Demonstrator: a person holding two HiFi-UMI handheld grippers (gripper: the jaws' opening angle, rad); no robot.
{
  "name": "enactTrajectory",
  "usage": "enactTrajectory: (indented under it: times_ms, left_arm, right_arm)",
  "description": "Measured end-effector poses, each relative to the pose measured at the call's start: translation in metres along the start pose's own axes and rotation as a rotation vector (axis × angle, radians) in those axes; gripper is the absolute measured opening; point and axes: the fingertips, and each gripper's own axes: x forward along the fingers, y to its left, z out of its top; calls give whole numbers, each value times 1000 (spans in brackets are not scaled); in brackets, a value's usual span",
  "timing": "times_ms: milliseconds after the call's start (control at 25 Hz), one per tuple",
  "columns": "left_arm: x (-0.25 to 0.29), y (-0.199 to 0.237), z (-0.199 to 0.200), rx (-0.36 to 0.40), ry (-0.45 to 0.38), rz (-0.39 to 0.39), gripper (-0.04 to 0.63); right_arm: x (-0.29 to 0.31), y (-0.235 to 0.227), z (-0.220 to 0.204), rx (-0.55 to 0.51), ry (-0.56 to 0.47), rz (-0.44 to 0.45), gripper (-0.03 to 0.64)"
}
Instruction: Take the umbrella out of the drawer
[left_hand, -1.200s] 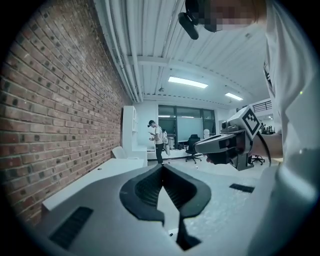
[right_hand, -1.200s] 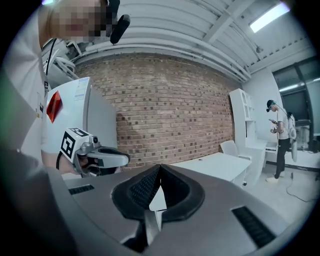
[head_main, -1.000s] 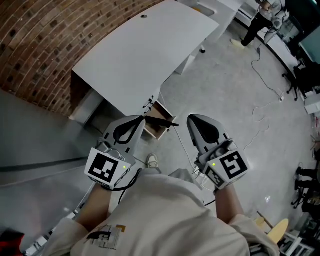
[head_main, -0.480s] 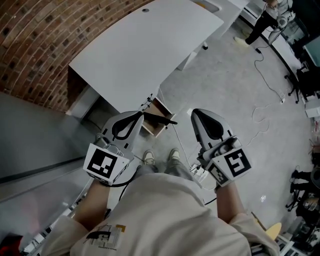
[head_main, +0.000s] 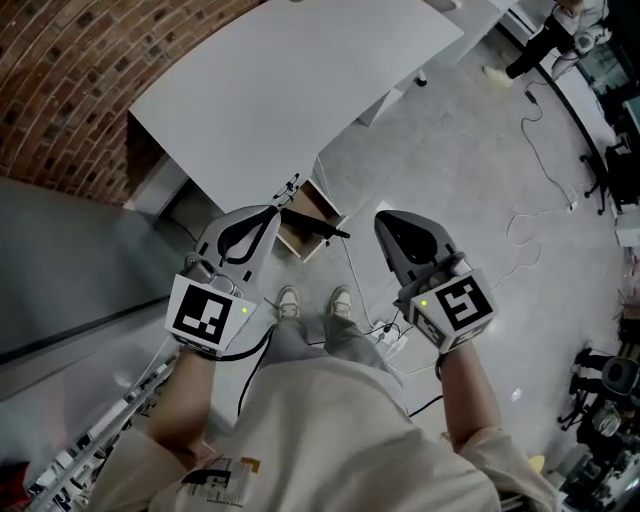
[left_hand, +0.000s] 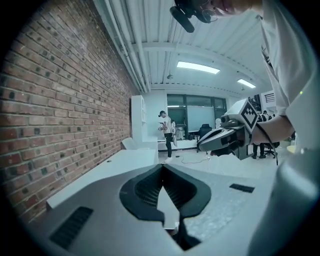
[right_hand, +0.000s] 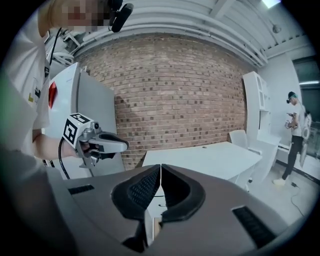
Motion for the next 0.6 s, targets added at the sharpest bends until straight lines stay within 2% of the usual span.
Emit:
enactTrajectory:
  times_ms: [320,440,600]
  left_arm:
    - [42,0,-49,-2,45,4,8]
    - [61,-4,-84,-27,84,4,8]
    - [86,-9,-136,-72,138,8,8]
  right_arm:
    - [61,-27,-61,25,102,71,13]
    - [93,-37,-98,33,152,117,101]
    - [131,-48,-156,0,232,153,154]
